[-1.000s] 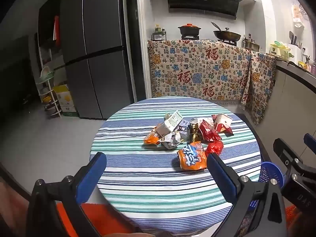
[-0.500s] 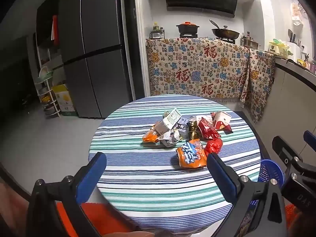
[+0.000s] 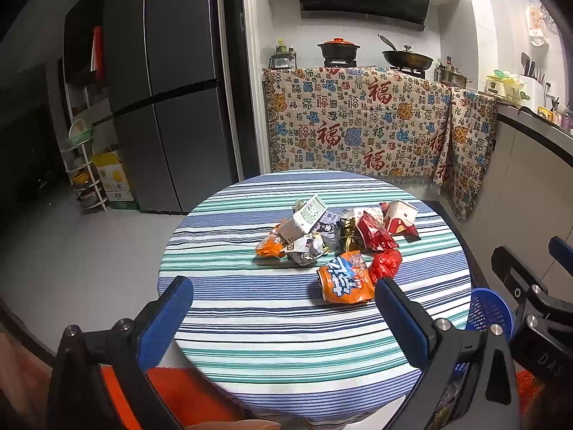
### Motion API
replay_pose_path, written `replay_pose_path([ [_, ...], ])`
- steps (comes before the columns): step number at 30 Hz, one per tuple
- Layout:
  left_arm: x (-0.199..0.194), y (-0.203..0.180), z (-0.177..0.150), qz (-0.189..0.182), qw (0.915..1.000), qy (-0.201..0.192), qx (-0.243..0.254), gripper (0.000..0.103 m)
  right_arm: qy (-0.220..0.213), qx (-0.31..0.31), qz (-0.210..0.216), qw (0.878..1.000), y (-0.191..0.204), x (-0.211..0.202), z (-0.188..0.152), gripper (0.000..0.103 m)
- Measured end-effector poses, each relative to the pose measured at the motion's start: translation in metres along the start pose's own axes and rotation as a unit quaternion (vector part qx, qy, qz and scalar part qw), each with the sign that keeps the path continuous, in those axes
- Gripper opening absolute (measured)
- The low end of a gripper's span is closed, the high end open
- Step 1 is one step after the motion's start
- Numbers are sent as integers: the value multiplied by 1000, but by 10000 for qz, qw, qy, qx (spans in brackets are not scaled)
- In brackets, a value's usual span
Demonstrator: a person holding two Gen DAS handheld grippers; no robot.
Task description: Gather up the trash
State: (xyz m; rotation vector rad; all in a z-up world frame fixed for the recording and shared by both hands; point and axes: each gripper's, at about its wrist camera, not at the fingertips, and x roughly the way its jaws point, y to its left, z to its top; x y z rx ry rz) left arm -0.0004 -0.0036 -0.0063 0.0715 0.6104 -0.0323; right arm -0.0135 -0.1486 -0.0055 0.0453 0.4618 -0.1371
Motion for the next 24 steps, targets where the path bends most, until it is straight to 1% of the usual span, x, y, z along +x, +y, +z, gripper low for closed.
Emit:
replay_pose_path([
  [24,-6,3,4,9,10000,-46,-11,103,-51,20,-15,10000,2,0,2,103],
])
